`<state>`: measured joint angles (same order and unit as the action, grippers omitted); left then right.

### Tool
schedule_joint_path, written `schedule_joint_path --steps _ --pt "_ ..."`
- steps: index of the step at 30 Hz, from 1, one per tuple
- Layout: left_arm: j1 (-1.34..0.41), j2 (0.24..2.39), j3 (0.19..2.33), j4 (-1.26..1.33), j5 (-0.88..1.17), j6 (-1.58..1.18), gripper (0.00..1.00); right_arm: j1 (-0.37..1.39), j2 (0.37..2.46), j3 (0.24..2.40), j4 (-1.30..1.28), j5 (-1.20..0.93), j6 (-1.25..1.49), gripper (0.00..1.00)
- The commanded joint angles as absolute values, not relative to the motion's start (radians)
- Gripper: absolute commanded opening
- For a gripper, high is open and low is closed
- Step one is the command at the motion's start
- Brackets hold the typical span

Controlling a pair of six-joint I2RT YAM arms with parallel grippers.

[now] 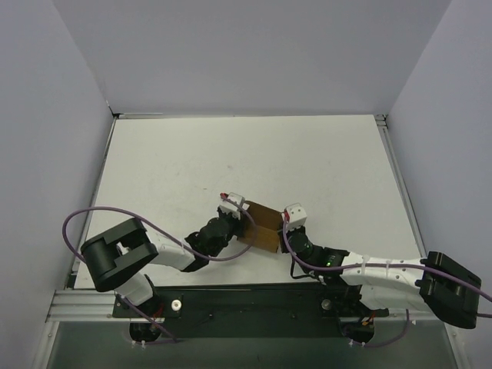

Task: Fold the paper box

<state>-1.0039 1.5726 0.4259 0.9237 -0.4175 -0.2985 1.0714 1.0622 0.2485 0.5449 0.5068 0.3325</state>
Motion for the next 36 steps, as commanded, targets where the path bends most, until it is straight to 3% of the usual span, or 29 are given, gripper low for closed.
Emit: schedule_joint_path --steps 1,9,19,21,22,25,27,30,36 --pt "-1.098 1.562 0.371 0.980 -0.337 -0.380 0.00 1.158 1.066 0.276 0.577 0.511 0.406 0.00" --pt "-1.178 1.540 0.273 1.003 -0.397 -0.422 0.00 1.333 1.088 0.345 0.434 0.669 0.433 0.00" --pt "-1.193 1.454 0.293 0.986 -0.428 -0.310 0.00 1.399 1.002 0.414 0.215 0.652 0.479 0.01" --pt "-1.193 1.434 0.302 0.976 -0.420 -0.240 0.00 1.399 0.953 0.483 0.108 0.673 0.574 0.08" --pt "-1.192 1.416 0.305 0.979 -0.414 -0.210 0.00 1.399 0.939 0.503 -0.016 0.724 0.627 0.22" --pt "-1.183 1.390 0.298 1.015 -0.365 -0.118 0.00 1.362 0.890 0.548 -0.183 0.712 0.750 0.51" --pt "-1.157 1.378 0.295 1.019 -0.312 -0.086 0.00 1.293 0.856 0.545 -0.242 0.669 0.807 0.58" --pt "-1.123 1.368 0.301 0.997 -0.256 -0.081 0.00 1.244 0.796 0.468 -0.221 0.585 0.802 0.62" --pt "-1.053 1.351 0.293 0.994 -0.193 -0.081 0.00 1.193 0.752 0.379 -0.256 0.545 0.865 0.59"
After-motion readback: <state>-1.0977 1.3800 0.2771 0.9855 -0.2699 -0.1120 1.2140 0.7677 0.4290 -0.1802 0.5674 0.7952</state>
